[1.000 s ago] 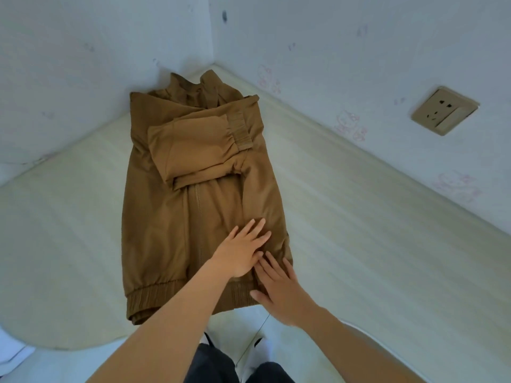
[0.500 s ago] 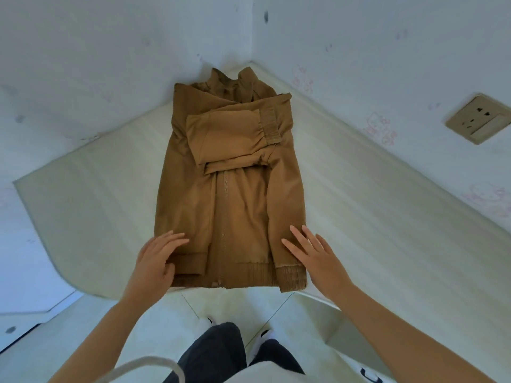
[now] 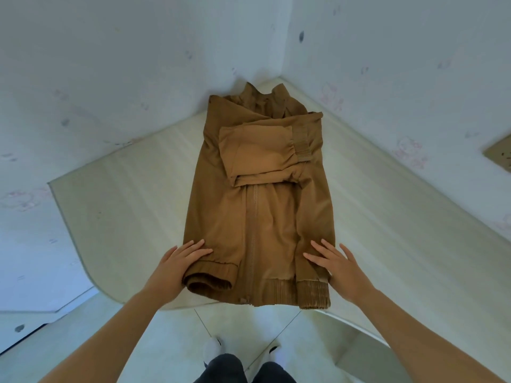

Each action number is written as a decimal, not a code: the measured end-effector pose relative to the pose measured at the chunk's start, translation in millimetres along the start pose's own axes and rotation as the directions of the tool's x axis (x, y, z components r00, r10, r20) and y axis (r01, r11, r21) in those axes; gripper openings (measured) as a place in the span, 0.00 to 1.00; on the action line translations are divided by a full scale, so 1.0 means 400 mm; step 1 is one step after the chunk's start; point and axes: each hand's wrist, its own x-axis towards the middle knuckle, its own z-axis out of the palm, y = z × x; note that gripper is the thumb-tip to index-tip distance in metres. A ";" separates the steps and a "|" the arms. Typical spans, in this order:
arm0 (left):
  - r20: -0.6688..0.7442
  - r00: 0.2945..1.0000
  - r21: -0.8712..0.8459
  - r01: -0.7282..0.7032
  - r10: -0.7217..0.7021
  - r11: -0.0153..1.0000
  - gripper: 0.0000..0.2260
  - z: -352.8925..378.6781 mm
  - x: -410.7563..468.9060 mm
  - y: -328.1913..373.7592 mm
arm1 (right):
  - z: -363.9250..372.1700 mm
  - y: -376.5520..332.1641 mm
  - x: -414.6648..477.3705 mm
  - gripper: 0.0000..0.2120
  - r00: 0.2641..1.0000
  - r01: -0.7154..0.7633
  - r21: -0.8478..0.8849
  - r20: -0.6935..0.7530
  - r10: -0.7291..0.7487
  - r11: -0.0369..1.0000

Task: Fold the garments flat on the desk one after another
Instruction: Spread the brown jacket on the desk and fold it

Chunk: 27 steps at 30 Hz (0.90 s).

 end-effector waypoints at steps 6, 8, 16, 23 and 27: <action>0.136 0.986 -0.233 0.127 -0.097 0.964 0.10 -0.097 -0.004 0.006 | -0.044 -0.019 -0.018 0.08 0.961 -0.226 0.469 -0.039 0.275 0.854; 0.281 0.956 -0.268 0.157 -0.079 0.950 0.07 -0.155 -0.012 0.013 | -0.081 -0.012 -0.036 0.20 0.946 -0.303 0.598 0.094 0.311 0.742; 0.481 0.873 -0.753 0.457 -0.079 0.473 0.41 -0.314 0.020 0.017 | -0.192 0.020 -0.059 0.33 0.925 -0.262 0.962 0.228 0.303 0.076; 0.397 0.761 -0.739 0.597 -0.514 0.313 0.40 -0.132 0.072 0.078 | -0.096 -0.048 -0.002 0.34 0.779 -0.396 0.918 0.321 0.539 0.025; 0.161 0.741 -0.786 0.496 -0.652 0.369 0.24 -0.076 0.036 0.085 | -0.063 -0.036 -0.030 0.41 0.815 -0.346 0.935 0.261 0.517 0.072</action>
